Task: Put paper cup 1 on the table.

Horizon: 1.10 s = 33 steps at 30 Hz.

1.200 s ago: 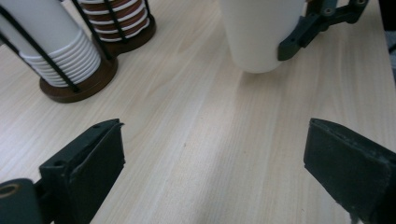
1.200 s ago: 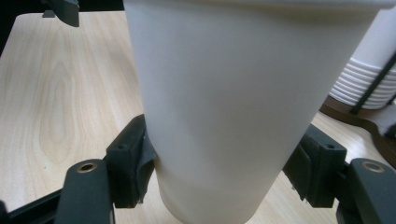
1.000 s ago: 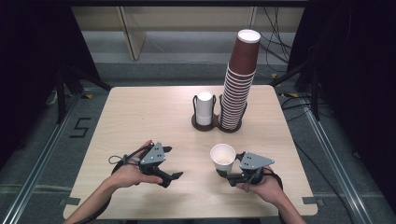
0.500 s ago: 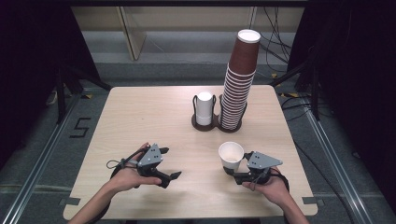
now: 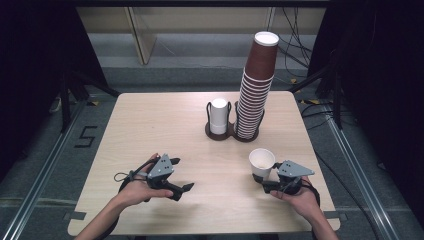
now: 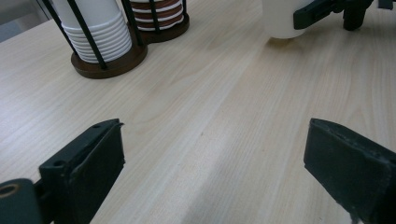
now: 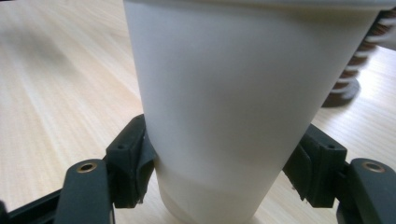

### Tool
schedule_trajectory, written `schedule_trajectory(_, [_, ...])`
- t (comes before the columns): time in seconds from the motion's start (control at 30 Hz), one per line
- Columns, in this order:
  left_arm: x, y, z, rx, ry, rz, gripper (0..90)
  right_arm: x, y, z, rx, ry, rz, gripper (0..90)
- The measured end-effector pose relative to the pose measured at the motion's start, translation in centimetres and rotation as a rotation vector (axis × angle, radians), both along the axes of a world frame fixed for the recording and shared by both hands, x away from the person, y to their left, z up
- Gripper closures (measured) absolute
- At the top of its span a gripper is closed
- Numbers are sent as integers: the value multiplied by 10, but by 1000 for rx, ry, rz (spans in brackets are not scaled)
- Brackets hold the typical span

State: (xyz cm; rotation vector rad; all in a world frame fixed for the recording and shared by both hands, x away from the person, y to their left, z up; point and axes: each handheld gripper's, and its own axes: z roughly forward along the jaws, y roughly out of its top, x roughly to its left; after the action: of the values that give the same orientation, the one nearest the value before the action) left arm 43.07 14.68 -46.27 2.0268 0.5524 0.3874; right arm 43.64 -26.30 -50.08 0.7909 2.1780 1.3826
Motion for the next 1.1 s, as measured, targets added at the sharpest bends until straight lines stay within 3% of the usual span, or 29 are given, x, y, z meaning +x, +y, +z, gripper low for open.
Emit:
schedule_trajectory(0.1, [3, -2, 0, -14, -5, 10, 46, 0, -6, -2, 22, 33, -47, 322])
schedule_trajectory(0.13, [3, -1, -1, -14, -4, 12, 46, 1, -9, -1, 8, 16, -52, 322])
schedule_trajectory(0.2, [3, -1, -1, -19, 0, 13, 46, 1, -10, -1, 16, 36, -78, 322])
schedule_trajectory(0.27, [3, -1, -2, -20, 1, 15, 45, 2, -11, -1, 14, 23, -85, 321])
schedule_trajectory(0.3, [3, -1, -1, -20, 1, 13, 45, 1, -11, -1, 22, 47, -102, 321])
schedule_trajectory(0.33, [3, -1, -1, -13, -4, 11, 45, 4, -13, -1, -9, 29, -104, 321])
schedule_trajectory(0.43, [2, -1, -2, -18, -3, 12, 44, 4, -13, -1, -19, 41, -116, 321])
schedule_trajectory(0.47, [1, 0, -2, -16, 0, 10, 44, 4, -11, -1, -31, 70, -128, 321])
schedule_trajectory(0.6, [1, 1, -2, -14, 1, 11, 43, 6, -12, -2, -75, 67, -136, 320])
schedule_trajectory(0.7, [1, 0, -2, -15, 1, 12, 43, 5, -10, -2, -71, 91, -139, 319])
schedule_trajectory(0.8, [2, -1, -3, -19, 7, 3, 43, 7, -9, -2, -100, 109, -141, 316])
schedule_trajectory(0.9, [2, -1, -3, 2, 5, 5, 40, 7, -9, -2, -104, 121, -156, 316])
schedule_trajectory(0.97, [1, -2, -4, -4, 11, 3, 38, 6, -9, -3, -104, 151, -164, 313])
schedule_trajectory(1.03, [1, -2, -4, -4, 10, 3, 37, 8, -10, -2, -120, 128, -159, 310])
schedule_trajectory(1.07, [1, -2, -4, -5, 11, 2, 36, 7, -10, -3, -108, 144, -160, 297])
schedule_trajectory(1.1, [1, -2, -4, -7, 13, 1, 32, 7, -11, -2, -110, 153, -167, 214])
